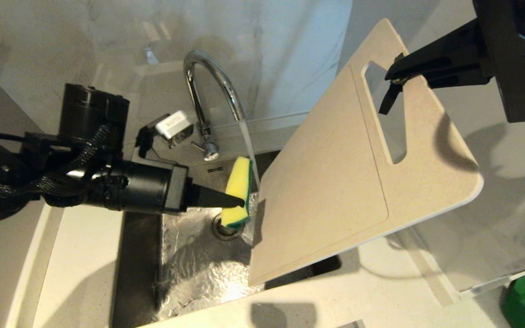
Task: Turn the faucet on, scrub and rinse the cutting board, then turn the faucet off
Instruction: Scrub the cutting board underwater
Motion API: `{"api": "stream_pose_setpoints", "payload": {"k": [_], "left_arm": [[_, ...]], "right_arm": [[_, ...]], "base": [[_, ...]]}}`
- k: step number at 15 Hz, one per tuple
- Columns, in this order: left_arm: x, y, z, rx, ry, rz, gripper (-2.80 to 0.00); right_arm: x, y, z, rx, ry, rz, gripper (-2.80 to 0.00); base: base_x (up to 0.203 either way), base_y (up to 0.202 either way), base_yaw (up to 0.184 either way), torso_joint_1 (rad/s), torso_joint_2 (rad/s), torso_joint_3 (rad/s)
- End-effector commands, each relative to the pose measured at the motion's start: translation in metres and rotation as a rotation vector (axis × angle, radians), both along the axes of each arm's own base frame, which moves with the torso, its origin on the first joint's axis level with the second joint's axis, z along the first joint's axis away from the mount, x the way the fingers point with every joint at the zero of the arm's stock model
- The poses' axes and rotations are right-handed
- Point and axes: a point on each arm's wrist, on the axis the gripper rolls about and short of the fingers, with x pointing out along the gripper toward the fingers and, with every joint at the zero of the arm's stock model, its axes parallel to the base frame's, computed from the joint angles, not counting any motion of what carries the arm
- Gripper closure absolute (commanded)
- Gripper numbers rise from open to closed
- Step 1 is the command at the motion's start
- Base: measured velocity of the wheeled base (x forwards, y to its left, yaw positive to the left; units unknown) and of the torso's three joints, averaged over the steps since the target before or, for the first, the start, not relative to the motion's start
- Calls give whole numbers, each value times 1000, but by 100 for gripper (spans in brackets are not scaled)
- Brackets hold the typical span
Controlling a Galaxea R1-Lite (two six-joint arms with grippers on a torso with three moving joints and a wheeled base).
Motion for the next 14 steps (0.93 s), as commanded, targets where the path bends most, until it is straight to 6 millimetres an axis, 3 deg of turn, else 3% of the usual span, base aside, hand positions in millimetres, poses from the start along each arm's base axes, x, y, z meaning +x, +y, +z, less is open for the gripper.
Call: {"api": "stream_pose_setpoints", "payload": {"k": [1, 6, 8, 14], "left_arm": [[-12, 14, 35, -51, -76, 16, 0], [-24, 37, 90, -100, -166, 66, 0], [-30, 45, 98, -98, -187, 121, 0], [-43, 63, 117, -121, -235, 161, 0]], "right_arm": [[4, 2, -3, -4, 18, 1, 0], [35, 19, -17, -30, 72, -3, 0], [51, 27, -18, -13, 30, -2, 0], [72, 39, -25, -12, 19, -6, 0]], "base": [[0, 0, 0, 0, 0, 0], [0, 0, 0, 0, 0, 0], [0, 0, 0, 0, 0, 0], [0, 0, 0, 0, 0, 0]]}}
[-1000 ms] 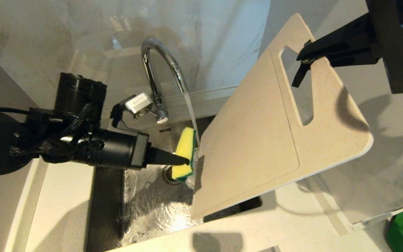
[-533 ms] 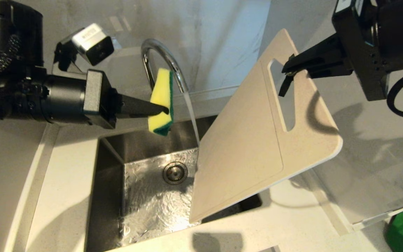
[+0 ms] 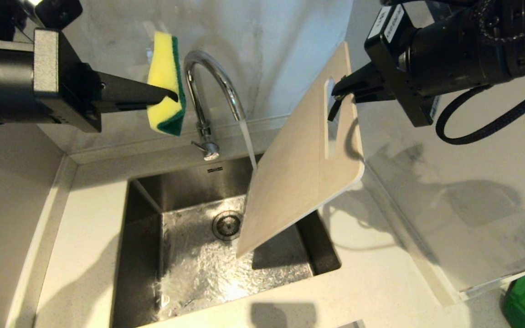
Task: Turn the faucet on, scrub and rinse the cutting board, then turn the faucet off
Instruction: Scrub the cutting board underwater
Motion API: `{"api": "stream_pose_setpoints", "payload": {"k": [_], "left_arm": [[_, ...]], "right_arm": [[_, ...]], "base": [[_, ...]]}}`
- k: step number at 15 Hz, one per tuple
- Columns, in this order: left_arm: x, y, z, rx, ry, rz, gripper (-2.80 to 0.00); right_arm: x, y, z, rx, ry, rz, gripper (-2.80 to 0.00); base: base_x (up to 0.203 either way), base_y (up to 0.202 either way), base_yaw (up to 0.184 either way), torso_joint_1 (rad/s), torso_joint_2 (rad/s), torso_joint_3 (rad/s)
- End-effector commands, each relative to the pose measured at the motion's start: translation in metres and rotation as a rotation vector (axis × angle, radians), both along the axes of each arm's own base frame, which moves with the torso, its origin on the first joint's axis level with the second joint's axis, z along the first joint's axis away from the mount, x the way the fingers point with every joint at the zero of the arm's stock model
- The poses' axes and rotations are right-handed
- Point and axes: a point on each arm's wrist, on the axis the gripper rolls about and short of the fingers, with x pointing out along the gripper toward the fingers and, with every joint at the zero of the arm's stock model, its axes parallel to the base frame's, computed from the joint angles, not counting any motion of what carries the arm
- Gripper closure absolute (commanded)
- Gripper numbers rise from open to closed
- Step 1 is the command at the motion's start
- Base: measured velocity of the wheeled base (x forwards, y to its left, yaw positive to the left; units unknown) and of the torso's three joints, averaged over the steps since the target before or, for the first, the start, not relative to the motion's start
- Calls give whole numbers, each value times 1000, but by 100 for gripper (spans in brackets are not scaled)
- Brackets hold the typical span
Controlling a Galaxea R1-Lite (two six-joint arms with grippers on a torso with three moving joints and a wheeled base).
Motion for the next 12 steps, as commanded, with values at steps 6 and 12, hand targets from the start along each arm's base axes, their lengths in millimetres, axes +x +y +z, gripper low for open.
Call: {"api": "stream_pose_setpoints", "payload": {"k": [6, 12], "left_arm": [[-19, 18, 33, -28, -50, 33, 0], [-22, 20, 32, -27, -45, 35, 0]], "right_arm": [[58, 29, -26, 0, -28, -65, 0], [76, 39, -35, 4, -50, -107, 0]], "base": [[0, 0, 0, 0, 0, 0], [0, 0, 0, 0, 0, 0]]}}
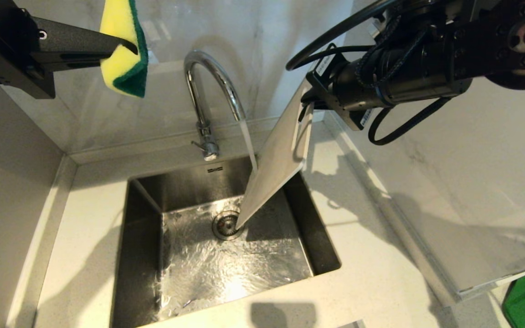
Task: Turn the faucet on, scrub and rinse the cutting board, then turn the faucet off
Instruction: Scrub the cutting board underwater, then put down the cutting board
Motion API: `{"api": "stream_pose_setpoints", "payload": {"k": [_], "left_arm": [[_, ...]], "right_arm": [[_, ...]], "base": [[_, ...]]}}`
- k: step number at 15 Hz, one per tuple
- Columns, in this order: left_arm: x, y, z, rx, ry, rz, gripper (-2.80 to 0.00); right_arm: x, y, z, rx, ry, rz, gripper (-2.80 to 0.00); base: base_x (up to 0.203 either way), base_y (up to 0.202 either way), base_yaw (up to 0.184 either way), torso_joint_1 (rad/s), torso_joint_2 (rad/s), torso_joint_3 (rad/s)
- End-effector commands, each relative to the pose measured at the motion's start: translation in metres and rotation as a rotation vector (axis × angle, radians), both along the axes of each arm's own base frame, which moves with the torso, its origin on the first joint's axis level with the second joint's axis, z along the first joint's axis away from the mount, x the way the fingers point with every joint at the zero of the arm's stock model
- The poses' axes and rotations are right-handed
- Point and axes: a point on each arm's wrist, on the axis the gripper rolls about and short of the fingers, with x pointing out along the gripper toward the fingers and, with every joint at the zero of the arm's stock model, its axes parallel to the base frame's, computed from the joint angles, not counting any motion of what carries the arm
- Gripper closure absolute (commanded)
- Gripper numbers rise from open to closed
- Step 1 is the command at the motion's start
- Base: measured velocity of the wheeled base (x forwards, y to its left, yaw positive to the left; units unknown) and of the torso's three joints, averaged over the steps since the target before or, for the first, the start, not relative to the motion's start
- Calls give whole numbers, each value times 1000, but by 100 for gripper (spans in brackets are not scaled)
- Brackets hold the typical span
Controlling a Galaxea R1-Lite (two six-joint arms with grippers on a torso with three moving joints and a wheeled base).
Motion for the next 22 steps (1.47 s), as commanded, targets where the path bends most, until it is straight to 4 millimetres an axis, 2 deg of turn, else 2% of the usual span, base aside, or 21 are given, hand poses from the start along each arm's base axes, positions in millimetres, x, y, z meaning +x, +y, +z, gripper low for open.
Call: {"api": "stream_pose_setpoints", "payload": {"k": [1, 4, 9, 16, 19, 22], "left_arm": [[0, 1, -1, -1, 6, -2, 0], [0, 1, -2, 1, 12, -7, 0], [-1, 0, -5, 4, 22, -16, 0], [0, -1, -8, 7, 32, -25, 0], [1, -1, -8, 9, 35, -23, 0], [3, -2, -9, 11, 39, -23, 0]], "right_arm": [[1, 1, -2, -2, 11, -2, 0], [-17, -9, 12, 7, -5, -3, 0], [-75, -41, 42, 8, -27, -11, 0], [-153, -86, 67, 7, -69, -116, 0], [-180, -101, 67, -6, -52, -147, 0], [-186, -104, 59, 14, 2, -160, 0]], "base": [[0, 0, 0, 0, 0, 0], [0, 0, 0, 0, 0, 0], [0, 0, 0, 0, 0, 0], [0, 0, 0, 0, 0, 0], [0, 0, 0, 0, 0, 0], [0, 0, 0, 0, 0, 0]]}}
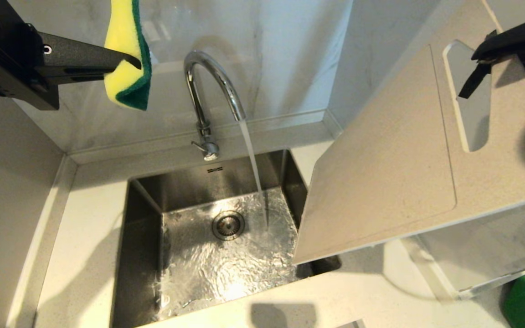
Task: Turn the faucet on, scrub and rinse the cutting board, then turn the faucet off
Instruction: Put down the cutting board
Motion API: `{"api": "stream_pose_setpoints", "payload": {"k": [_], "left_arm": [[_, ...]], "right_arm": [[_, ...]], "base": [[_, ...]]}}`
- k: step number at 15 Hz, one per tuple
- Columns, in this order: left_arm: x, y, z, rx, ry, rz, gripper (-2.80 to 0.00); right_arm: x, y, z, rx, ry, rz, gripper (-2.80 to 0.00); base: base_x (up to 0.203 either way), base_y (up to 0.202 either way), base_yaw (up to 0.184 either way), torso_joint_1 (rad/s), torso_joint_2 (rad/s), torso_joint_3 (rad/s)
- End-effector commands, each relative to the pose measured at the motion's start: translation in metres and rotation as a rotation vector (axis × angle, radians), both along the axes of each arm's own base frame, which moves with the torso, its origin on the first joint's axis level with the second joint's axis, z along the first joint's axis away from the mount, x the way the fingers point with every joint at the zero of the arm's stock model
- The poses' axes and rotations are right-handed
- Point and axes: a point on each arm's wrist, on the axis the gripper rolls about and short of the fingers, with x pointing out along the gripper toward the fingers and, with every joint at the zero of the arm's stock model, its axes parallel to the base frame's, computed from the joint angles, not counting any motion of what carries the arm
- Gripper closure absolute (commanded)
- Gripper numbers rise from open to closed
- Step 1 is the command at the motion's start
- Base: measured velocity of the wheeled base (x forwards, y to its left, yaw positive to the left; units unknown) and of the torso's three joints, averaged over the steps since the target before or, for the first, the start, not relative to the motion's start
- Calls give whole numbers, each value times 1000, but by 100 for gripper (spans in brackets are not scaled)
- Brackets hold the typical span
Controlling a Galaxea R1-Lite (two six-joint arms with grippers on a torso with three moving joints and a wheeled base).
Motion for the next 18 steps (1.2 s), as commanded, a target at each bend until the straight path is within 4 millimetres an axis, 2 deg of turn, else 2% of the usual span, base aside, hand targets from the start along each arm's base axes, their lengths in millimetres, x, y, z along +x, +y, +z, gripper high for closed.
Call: {"api": "stream_pose_setpoints", "payload": {"k": [1, 7, 12, 16, 18], "left_arm": [[2, -1, -1, 1, 8, -3, 0], [4, -2, 0, -1, 2, -4, 0], [5, -2, -1, 0, 3, -2, 0], [5, -2, -1, -1, 4, -3, 0], [6, -3, -2, 0, 7, -3, 0]], "right_arm": [[-9, -5, -4, 20, 18, -7, 0], [-4, -2, -23, -18, 92, -7, 0], [-2, -1, -59, -103, 209, -4, 0], [-9, -5, -84, -182, 267, 12, 0], [-14, -8, -90, -200, 271, 17, 0]], "base": [[0, 0, 0, 0, 0, 0], [0, 0, 0, 0, 0, 0], [0, 0, 0, 0, 0, 0], [0, 0, 0, 0, 0, 0], [0, 0, 0, 0, 0, 0]]}}
